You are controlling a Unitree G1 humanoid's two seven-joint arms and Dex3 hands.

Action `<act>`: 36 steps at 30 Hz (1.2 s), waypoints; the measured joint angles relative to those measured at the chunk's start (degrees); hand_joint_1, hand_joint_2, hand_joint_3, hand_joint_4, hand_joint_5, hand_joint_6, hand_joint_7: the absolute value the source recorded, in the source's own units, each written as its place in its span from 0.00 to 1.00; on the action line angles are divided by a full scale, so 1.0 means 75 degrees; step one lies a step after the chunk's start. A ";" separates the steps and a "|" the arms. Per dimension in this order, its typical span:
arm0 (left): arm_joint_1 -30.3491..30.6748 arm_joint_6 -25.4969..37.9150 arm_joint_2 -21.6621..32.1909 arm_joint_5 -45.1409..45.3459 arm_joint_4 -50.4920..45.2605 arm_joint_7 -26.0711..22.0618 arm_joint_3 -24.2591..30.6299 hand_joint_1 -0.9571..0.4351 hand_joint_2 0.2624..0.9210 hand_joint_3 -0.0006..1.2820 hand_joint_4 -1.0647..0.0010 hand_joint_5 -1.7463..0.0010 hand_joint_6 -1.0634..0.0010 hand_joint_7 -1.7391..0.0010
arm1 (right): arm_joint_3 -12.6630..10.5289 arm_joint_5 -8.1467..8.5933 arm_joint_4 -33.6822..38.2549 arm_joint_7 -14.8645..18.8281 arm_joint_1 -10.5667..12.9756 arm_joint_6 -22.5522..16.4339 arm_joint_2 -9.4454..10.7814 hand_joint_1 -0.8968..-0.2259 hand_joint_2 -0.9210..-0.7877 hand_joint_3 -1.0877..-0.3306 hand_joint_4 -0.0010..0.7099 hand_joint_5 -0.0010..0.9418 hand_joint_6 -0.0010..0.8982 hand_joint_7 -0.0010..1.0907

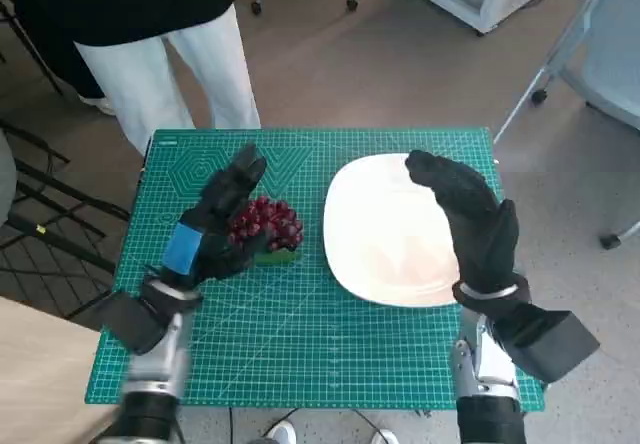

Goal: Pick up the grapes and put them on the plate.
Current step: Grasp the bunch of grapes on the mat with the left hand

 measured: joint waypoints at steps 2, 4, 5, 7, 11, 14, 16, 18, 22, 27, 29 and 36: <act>0.0042 0.0491 0.0332 0.0673 -0.0390 0.0068 -0.0048 0.20 0.89 0.03 0.99 1.00 0.99 1.00 | -0.0002 0.0000 0.0000 0.0000 -0.0002 -0.0006 -0.0007 0.32 0.00 0.48 0.55 0.01 0.00 0.51; 0.0080 0.1079 0.0637 0.1320 -0.0837 0.0086 -0.0106 0.21 0.83 0.01 1.00 1.00 0.99 1.00 | -0.0004 0.0000 0.0000 0.0000 -0.0005 -0.0009 -0.0012 0.32 0.00 0.47 0.55 0.01 0.00 0.51; 0.0098 0.1396 0.0775 0.1624 -0.1069 0.0084 -0.0138 0.22 0.80 0.01 1.00 1.00 0.98 1.00 | -0.0004 0.0000 0.0000 0.0000 -0.0007 -0.0010 -0.0013 0.32 0.00 0.47 0.55 0.01 0.00 0.51; 0.0133 0.2059 0.1012 0.2192 -0.1531 0.0068 -0.0214 0.24 0.75 0.00 1.00 1.00 0.97 0.99 | -0.0003 0.0000 0.0000 0.0000 -0.0011 -0.0011 -0.0013 0.32 0.00 0.47 0.55 0.01 0.00 0.51; 0.0198 0.3372 0.1307 0.3214 -0.2410 0.0015 -0.0457 0.28 0.69 0.00 1.00 1.00 0.94 0.99 | -0.0003 0.0006 0.0017 0.0001 -0.0016 -0.0011 -0.0012 0.33 0.00 0.47 0.55 0.01 0.00 0.51; 0.0231 0.4257 0.1407 0.3787 -0.2940 -0.0025 -0.0723 0.30 0.68 0.00 1.00 1.00 0.93 0.99 | -0.0005 0.0029 0.0067 0.0008 -0.0018 -0.0011 -0.0010 0.33 0.00 0.47 0.55 0.01 0.00 0.51; 0.0243 0.4648 0.1425 0.3978 -0.3140 -0.0048 -0.0874 0.30 0.67 0.00 1.00 1.00 0.92 0.99 | -0.0003 0.0040 0.0096 0.0020 -0.0019 -0.0010 -0.0004 0.33 0.00 0.47 0.55 0.01 0.00 0.51; 0.0254 0.4941 0.1427 0.4094 -0.3268 -0.0067 -0.1009 0.31 0.66 0.00 1.00 1.00 0.92 0.99 | -0.0002 0.0043 0.0112 0.0038 -0.0022 -0.0010 0.0005 0.33 0.00 0.47 0.55 0.01 0.00 0.51; 0.0257 0.5362 0.1427 0.4178 -0.3365 -0.0093 -0.1258 0.33 0.66 0.00 1.00 1.00 0.91 0.99 | -0.0010 0.0050 0.0140 0.0066 -0.0026 -0.0010 0.0009 0.33 0.00 0.47 0.55 0.01 0.00 0.51; 0.0190 0.5716 0.1435 0.4336 -0.3314 -0.0096 -0.1570 0.35 0.65 0.00 1.00 1.00 0.91 0.99 | -0.0028 0.0082 0.0157 0.0087 -0.0026 -0.0010 0.0008 0.33 0.00 0.47 0.55 0.01 0.00 0.51; 0.0119 0.5809 0.1443 0.4401 -0.3256 -0.0096 -0.1680 0.35 0.65 0.00 1.00 1.00 0.91 0.99 | -0.0029 0.0118 0.0160 0.0100 -0.0027 -0.0010 0.0009 0.34 0.00 0.47 0.55 0.01 0.00 0.51; -0.0292 0.6066 0.1472 0.4493 -0.2889 -0.0092 -0.2014 0.35 0.66 0.00 1.00 1.00 0.90 0.99 | -0.0030 0.0136 0.0160 0.0112 -0.0027 -0.0012 0.0011 0.35 0.00 0.47 0.56 0.01 0.00 0.51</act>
